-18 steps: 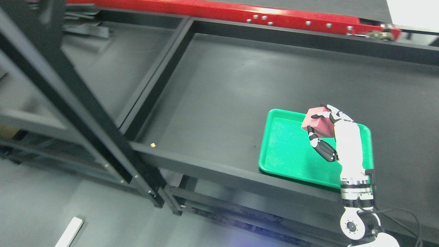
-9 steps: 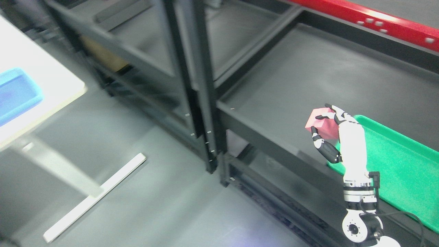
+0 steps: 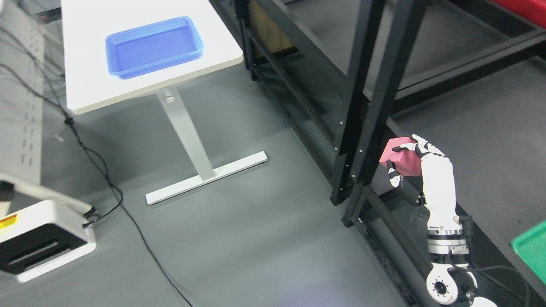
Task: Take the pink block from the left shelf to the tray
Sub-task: 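Carry the pink cube in the right hand while turning toward the blue tray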
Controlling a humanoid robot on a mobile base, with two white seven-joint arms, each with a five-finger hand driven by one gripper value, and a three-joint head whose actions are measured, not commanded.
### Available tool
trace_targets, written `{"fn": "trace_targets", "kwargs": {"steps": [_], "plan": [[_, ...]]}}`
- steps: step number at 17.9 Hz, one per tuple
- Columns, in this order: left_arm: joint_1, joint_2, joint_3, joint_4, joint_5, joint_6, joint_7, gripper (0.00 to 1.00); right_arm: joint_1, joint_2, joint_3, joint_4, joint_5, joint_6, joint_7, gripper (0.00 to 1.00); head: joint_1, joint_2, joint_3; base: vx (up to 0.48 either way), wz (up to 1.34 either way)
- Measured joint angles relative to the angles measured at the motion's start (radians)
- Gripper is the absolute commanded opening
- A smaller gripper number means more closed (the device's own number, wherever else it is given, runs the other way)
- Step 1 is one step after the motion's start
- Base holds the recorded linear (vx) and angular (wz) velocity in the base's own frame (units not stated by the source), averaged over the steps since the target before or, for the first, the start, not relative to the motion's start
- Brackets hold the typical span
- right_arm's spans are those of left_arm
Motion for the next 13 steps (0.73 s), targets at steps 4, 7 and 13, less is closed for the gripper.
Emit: {"fn": "trace_targets", "kwargs": {"steps": [4,7,13], "plan": [[0.0,0.0,0.0,0.0,0.0,0.0,0.0,1.0,-0.004,0.0,0.0,0.0,-0.005,0.003,0.002,0.02,0.0,0.0,0.0,-0.006,0.6],[0.0,0.0,0.0,0.0,0.0,0.0,0.0,1.0,-0.005,0.0,0.001,-0.001,-0.008,0.006,0.002,0.03,0.0,0.0,0.0,0.021,0.4],[0.0,0.0,0.0,0.0,0.0,0.0,0.0,1.0,0.002,-0.006,0.02,-0.002,-0.012,-0.081,0.053,0.03,0.0,0.0,0.0,0.049,0.37]]}}
